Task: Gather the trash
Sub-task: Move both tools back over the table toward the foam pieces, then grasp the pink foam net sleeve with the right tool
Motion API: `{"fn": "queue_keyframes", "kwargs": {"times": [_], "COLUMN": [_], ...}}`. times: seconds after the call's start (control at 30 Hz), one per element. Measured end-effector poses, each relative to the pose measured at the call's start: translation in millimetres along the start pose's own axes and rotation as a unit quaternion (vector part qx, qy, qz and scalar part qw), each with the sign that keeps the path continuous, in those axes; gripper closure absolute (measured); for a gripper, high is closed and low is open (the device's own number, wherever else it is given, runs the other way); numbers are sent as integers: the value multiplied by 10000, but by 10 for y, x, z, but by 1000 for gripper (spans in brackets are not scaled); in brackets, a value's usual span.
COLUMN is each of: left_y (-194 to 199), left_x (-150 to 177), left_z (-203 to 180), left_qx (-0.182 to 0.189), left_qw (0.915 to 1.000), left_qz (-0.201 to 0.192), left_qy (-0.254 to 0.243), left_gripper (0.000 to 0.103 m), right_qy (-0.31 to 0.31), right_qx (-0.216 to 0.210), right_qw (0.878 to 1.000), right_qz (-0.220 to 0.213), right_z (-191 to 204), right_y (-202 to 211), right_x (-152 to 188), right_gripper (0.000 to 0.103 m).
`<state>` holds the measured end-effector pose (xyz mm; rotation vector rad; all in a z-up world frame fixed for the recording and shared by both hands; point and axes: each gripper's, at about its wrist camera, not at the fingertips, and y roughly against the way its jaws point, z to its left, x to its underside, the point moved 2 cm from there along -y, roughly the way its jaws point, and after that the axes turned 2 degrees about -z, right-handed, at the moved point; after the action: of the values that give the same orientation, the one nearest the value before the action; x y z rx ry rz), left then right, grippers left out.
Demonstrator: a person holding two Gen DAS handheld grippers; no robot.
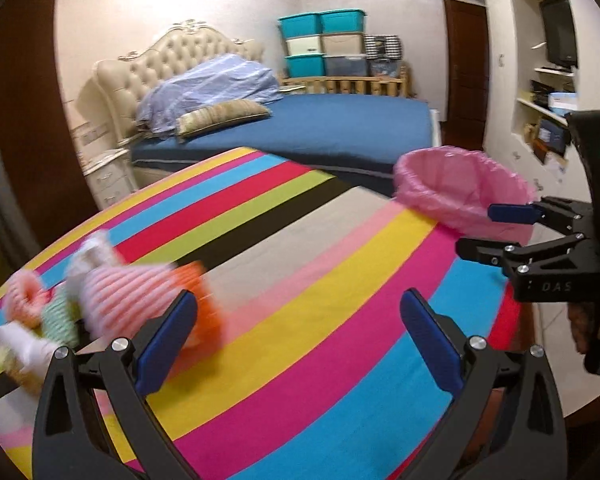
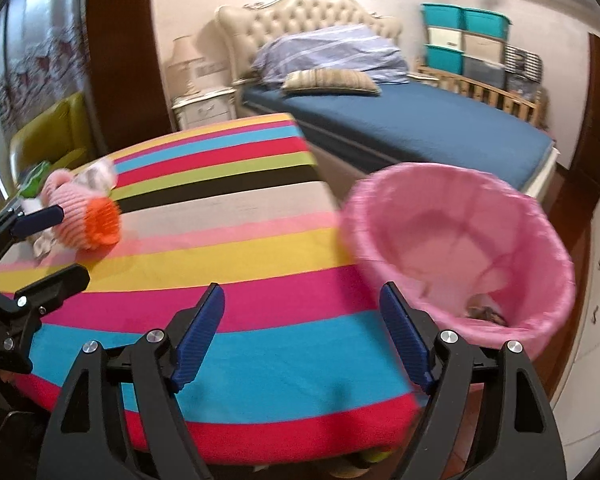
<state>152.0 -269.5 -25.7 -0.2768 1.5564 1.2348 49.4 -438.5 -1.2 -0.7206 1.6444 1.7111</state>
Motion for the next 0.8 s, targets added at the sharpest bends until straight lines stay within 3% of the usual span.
{"fn": "queue_keyframes", "kwargs": {"times": [0.43, 0.7, 0.8], "left_y": [502, 802, 847], "left_x": [657, 1154, 1228], "left_z": [1114, 1977, 2207], "left_qx": [-1046, -2037, -2003], "left_qw": [9919, 9658, 9581], "left_qz": [266, 596, 697], "left_qy": [677, 1491, 1923], "left_gripper": [5, 5, 5], "right_qy": [1104, 1524, 1728], "right_qx": [-609, -921, -1051], "right_qw": [9918, 9840, 9793], "right_qz": [225, 4, -81], "right_z": [1232, 1736, 1970], "right_y": [-272, -363, -412], "right_x": [-45, -279, -433], "right_gripper": [26, 25, 21]}}
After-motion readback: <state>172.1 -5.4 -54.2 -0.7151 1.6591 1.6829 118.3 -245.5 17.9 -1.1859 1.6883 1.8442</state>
